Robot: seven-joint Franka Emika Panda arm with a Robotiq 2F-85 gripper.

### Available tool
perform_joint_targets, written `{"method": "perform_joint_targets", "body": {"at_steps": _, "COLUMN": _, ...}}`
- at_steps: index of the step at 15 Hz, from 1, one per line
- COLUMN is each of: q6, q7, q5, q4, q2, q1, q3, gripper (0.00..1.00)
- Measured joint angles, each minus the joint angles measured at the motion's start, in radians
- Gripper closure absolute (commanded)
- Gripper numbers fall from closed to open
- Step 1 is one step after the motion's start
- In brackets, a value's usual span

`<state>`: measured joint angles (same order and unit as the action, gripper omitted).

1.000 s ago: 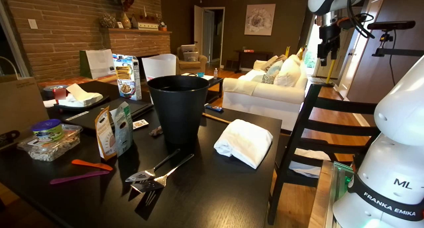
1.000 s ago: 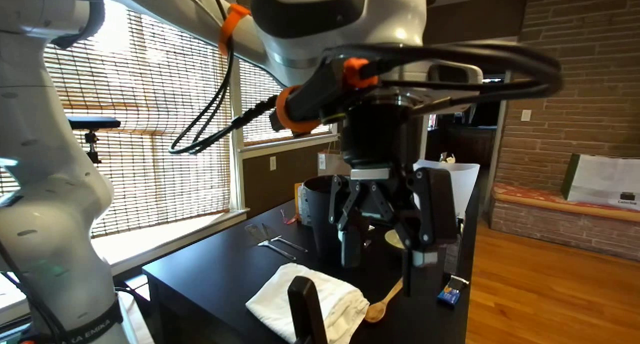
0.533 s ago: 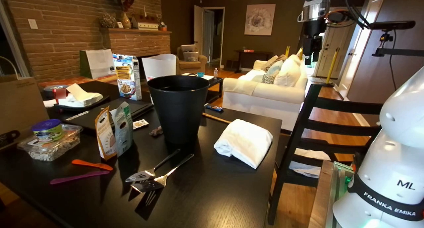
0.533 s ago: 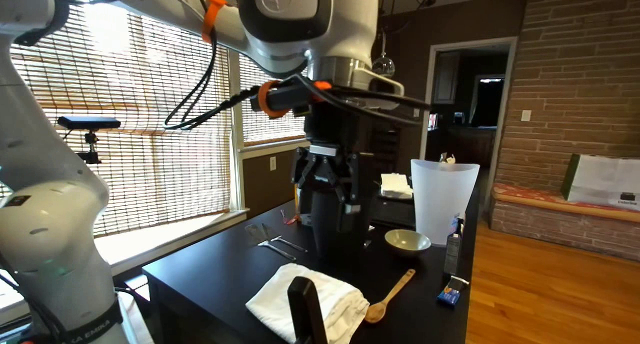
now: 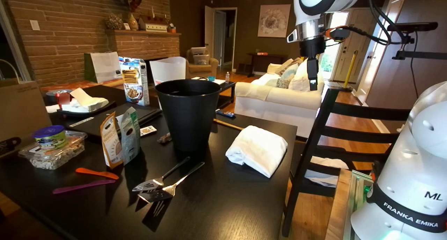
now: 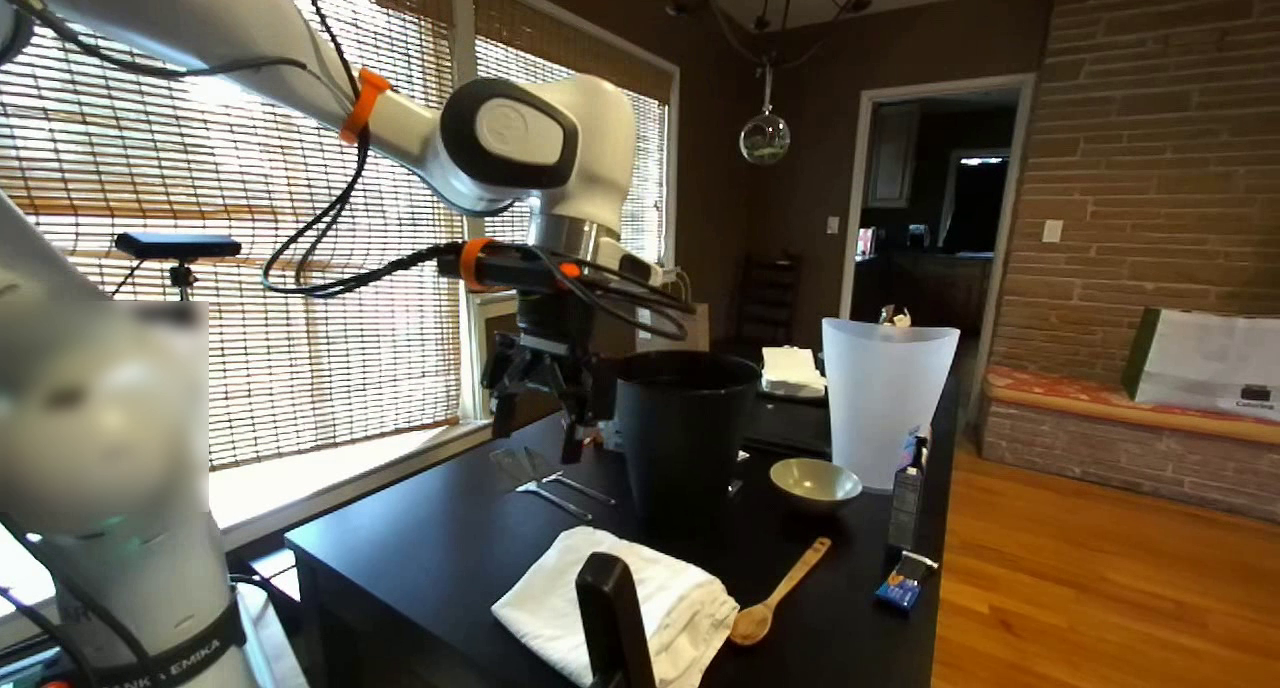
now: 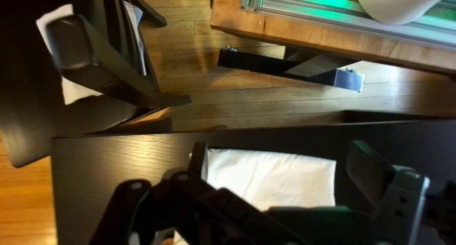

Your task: Put the white cloths on the backrest of the chair

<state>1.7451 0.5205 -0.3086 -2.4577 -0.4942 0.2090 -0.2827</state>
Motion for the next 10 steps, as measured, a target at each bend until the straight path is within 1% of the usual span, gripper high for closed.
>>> {"method": "perform_joint_targets", "body": {"at_steps": 2, "q6": 0.001, "q7": 0.000, "q5": 0.000, "q4": -0.054, "q2": -0.022, "q1": -0.032, "q3": 0.016, "gripper": 0.00}}
{"method": "perform_joint_targets", "body": {"at_steps": 10, "q6": 0.001, "q7": -0.007, "q5": 0.008, "q4": -0.088, "q2": -0.043, "q1": -0.043, "q3": 0.017, "gripper": 0.00}}
